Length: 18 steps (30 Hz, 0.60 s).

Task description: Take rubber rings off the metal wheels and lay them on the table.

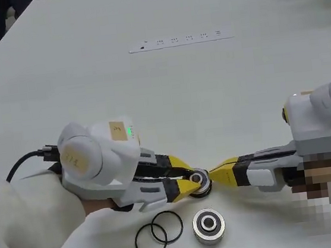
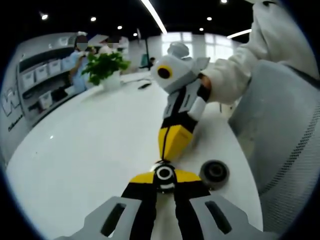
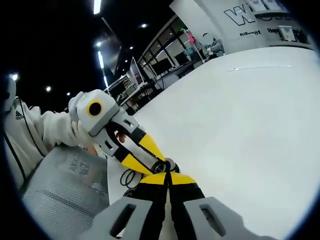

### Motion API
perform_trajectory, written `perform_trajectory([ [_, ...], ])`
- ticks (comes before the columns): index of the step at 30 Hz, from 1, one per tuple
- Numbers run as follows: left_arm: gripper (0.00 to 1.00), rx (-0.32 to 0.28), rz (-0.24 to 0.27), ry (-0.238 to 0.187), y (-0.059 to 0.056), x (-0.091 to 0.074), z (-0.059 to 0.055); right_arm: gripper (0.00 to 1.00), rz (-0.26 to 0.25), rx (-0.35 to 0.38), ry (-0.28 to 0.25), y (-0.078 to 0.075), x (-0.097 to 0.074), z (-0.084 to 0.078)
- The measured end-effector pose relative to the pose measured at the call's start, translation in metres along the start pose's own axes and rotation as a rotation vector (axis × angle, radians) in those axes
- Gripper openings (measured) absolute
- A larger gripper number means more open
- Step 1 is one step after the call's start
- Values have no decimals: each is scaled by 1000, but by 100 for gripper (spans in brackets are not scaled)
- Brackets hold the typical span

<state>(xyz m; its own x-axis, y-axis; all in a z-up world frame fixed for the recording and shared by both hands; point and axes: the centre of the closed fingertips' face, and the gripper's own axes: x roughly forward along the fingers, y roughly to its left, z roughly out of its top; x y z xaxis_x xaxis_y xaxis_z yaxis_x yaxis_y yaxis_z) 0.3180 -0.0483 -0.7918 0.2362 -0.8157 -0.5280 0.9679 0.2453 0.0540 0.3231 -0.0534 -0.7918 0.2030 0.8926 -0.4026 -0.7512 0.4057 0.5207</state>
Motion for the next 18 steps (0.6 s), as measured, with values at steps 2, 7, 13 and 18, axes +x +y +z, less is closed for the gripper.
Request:
perform_trajectory([
  [2,13,0,0,0,0,0,0,0,0,-1,0,0,0,0],
  [7,13,1,0,0,0,0,0,0,2,-5,-1,1,0,1],
  [13,13,3,-1,0,0,0,0,0,8,-10,-2,3,1,2],
  [18,13,4,-1,-1,0,0,0,0,11,-14,-3,3,2,2],
])
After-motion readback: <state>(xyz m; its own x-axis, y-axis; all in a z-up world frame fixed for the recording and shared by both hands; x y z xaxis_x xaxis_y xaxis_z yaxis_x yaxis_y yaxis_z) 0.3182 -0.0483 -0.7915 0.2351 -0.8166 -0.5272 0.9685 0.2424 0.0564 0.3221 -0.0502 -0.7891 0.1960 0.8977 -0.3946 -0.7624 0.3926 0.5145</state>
